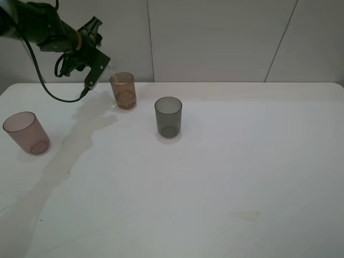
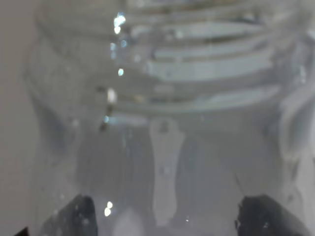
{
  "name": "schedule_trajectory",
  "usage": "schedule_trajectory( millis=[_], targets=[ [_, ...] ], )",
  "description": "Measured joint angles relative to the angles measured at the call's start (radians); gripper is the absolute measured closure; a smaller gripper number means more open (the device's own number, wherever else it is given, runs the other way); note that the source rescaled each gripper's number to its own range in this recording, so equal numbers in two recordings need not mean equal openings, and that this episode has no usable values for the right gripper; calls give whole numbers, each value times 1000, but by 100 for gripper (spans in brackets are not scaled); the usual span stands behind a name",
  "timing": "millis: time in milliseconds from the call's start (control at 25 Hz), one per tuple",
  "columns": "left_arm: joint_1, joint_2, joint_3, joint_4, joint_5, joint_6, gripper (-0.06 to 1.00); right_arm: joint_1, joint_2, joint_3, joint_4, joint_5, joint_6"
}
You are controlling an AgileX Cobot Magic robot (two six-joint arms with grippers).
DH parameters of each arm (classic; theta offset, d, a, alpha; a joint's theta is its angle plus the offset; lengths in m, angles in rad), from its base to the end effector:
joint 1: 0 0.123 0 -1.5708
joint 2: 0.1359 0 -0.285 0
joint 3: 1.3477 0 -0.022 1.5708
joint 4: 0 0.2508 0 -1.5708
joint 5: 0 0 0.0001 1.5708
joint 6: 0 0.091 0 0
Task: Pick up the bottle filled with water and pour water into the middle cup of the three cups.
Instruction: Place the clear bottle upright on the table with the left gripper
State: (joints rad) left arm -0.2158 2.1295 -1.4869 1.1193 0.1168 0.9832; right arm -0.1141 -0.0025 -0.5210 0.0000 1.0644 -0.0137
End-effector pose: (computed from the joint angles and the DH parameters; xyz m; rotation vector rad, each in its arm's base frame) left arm 0.4723 -0.0937 0.1768 2.1973 1.0358 1.1028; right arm -0.0078 0.0009 0.2828 0.1016 2.0229 -0.0808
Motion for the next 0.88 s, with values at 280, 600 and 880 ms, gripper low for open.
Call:
schedule_trajectory(
  millis=[280, 600, 880],
  targets=[
    [0, 0, 0, 29, -17, 0, 92, 0, 0, 0, 0, 0, 0],
    [0, 0, 0, 46, -34, 0, 92, 0, 0, 0, 0, 0, 0],
    [0, 0, 0, 51, -38, 0, 92, 0, 0, 0, 0, 0, 0]
  ],
)
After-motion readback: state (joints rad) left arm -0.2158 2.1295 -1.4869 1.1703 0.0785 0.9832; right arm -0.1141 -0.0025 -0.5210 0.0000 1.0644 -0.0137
